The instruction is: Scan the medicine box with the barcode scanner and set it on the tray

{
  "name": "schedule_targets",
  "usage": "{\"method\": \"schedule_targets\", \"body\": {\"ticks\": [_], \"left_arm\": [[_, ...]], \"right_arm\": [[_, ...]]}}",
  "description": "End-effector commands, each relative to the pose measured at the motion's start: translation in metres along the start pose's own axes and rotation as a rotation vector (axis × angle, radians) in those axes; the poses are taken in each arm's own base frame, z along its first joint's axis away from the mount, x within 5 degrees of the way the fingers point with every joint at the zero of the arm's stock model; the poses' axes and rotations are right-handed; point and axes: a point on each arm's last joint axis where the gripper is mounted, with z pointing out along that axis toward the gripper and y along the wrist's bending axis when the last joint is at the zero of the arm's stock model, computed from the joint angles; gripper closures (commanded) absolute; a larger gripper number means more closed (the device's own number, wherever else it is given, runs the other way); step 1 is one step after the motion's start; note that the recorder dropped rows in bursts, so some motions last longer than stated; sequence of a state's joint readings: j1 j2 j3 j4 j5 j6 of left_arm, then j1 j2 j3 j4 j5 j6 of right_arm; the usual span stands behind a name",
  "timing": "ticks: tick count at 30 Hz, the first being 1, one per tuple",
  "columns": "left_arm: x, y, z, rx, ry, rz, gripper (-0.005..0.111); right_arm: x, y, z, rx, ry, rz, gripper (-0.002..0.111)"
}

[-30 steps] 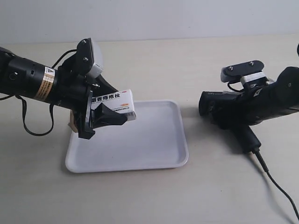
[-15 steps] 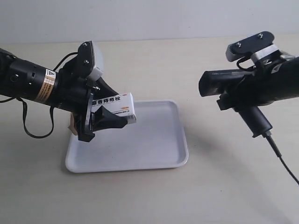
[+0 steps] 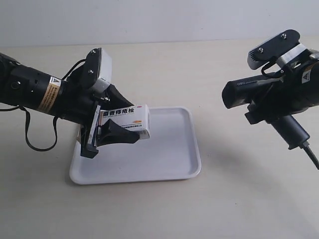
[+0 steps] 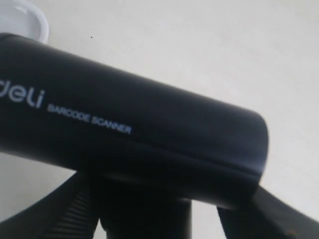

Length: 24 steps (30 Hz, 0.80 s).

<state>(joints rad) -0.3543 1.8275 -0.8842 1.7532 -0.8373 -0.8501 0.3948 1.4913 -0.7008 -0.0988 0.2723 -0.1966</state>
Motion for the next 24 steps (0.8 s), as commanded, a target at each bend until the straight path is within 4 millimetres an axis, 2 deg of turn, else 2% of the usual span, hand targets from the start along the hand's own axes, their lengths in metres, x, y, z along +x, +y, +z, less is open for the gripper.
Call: {"method": "schedule_targets", "body": {"ticks": [1,3,5,6,10,13,16,19,21,24], "left_arm": [[-0.004,0.001,0.001,-0.025,-0.039,-0.034,0.107],[-0.001,0.007,0.004,-0.078,-0.045,-0.107,0.107],[0.014,0.015,0.014,-0.135,-0.018,-0.246,0.107],[0.024,0.017,0.023,-0.131,-0.013,-0.297,0.107],[0.034,0.019,0.032,-0.114,0.006,-0.317,0.107],[0.040,0.022,0.036,-0.134,0.034,-0.330,0.107],[0.048,0.022,0.045,-0.170,0.111,-0.331,0.105],[0.052,0.021,0.056,-0.187,0.184,-0.306,0.088],[0.052,0.019,0.061,-0.192,0.211,-0.294,0.067],[0.049,0.018,0.062,-0.196,0.218,-0.289,0.027]], "right_arm": [[-0.002,-0.001,-0.005,0.005,-0.008,0.030,0.108],[-0.001,0.000,0.002,0.001,0.001,0.124,0.108],[0.002,0.002,0.020,-0.008,0.020,0.174,0.108],[0.005,0.004,0.037,-0.016,0.031,0.216,0.108],[0.013,0.008,0.063,-0.029,0.055,0.262,0.108],[0.018,0.010,0.075,-0.035,0.076,0.266,0.108],[0.020,0.011,0.081,-0.037,0.080,0.272,0.100],[0.023,0.012,0.085,-0.038,0.090,0.288,0.081],[0.023,0.012,0.086,-0.039,0.096,0.283,0.065],[0.024,0.012,0.086,-0.038,0.100,0.327,0.037]]}}
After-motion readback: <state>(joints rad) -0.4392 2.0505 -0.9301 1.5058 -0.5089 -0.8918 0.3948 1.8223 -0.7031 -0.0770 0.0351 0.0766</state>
